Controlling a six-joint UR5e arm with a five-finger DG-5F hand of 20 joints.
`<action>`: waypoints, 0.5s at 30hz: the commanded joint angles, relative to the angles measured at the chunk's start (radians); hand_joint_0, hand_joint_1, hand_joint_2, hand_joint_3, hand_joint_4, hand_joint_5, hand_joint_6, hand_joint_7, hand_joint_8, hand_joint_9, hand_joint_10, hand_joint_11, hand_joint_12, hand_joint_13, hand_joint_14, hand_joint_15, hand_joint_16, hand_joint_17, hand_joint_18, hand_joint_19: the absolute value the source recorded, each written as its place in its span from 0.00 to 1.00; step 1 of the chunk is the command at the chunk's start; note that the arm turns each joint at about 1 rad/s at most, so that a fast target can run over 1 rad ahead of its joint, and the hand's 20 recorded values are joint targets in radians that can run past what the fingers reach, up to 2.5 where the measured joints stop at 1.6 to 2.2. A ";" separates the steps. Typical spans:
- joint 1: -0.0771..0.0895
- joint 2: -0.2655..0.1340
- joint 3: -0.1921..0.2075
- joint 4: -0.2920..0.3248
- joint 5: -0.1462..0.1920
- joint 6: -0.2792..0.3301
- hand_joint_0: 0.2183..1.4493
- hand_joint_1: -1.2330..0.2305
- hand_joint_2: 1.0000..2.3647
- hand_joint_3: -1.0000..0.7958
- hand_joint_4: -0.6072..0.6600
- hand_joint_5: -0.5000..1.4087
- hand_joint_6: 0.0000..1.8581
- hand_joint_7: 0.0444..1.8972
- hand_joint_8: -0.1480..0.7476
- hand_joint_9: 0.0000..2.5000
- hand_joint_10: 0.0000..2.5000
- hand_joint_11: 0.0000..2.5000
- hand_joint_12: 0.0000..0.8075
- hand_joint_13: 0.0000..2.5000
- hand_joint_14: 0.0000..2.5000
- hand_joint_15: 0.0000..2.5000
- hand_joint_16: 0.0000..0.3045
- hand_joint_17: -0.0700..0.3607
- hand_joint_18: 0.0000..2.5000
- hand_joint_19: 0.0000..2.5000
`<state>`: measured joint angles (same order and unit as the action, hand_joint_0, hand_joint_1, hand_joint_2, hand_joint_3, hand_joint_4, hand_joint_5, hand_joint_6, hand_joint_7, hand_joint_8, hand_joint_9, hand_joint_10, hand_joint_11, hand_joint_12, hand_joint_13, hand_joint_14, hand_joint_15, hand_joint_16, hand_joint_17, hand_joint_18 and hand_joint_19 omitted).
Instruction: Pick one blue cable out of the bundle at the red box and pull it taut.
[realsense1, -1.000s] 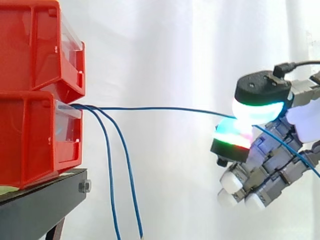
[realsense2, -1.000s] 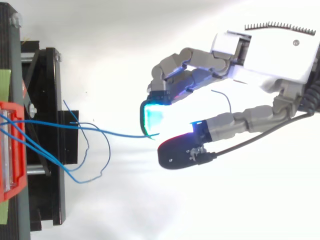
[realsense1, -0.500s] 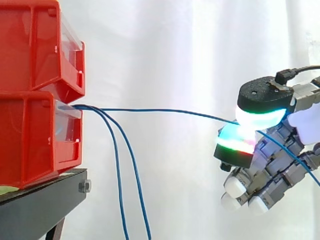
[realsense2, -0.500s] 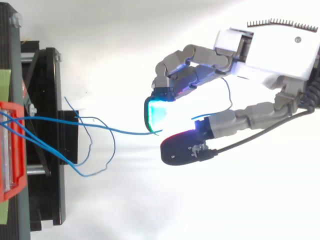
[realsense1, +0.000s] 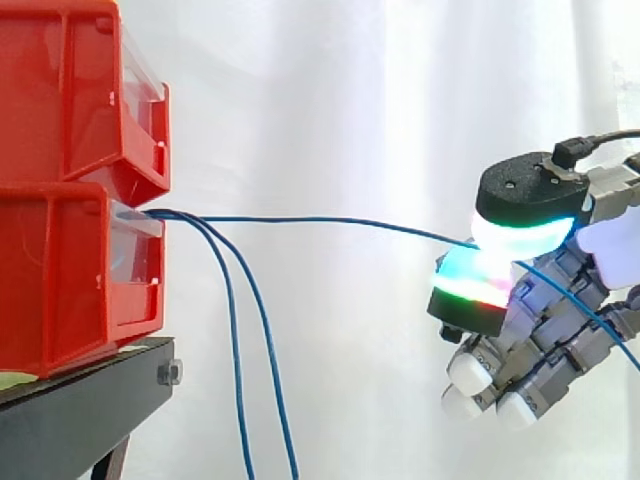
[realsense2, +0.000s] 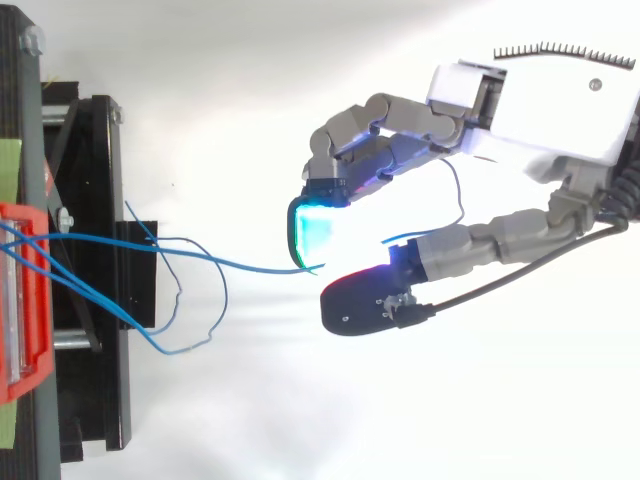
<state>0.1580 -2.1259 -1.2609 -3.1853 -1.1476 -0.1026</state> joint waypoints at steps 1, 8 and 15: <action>0.000 0.000 0.000 0.001 0.000 0.000 0.31 0.24 0.00 0.54 0.54 0.23 0.46 0.64 0.56 0.26 0.00 0.10 0.54 0.19 0.00 0.07 0.22 0.51 0.20 0.07; 0.000 0.000 0.000 0.001 0.000 0.000 0.31 0.24 0.00 0.54 0.54 0.23 0.46 0.64 0.56 0.26 0.00 0.10 0.54 0.19 0.00 0.08 0.22 0.51 0.20 0.07; 0.000 0.000 0.000 0.001 0.000 0.000 0.31 0.24 0.00 0.54 0.55 0.23 0.46 0.64 0.56 0.27 0.00 0.10 0.54 0.19 0.00 0.07 0.22 0.51 0.20 0.07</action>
<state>0.1578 -2.1256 -1.2609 -3.1851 -1.1474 -0.1028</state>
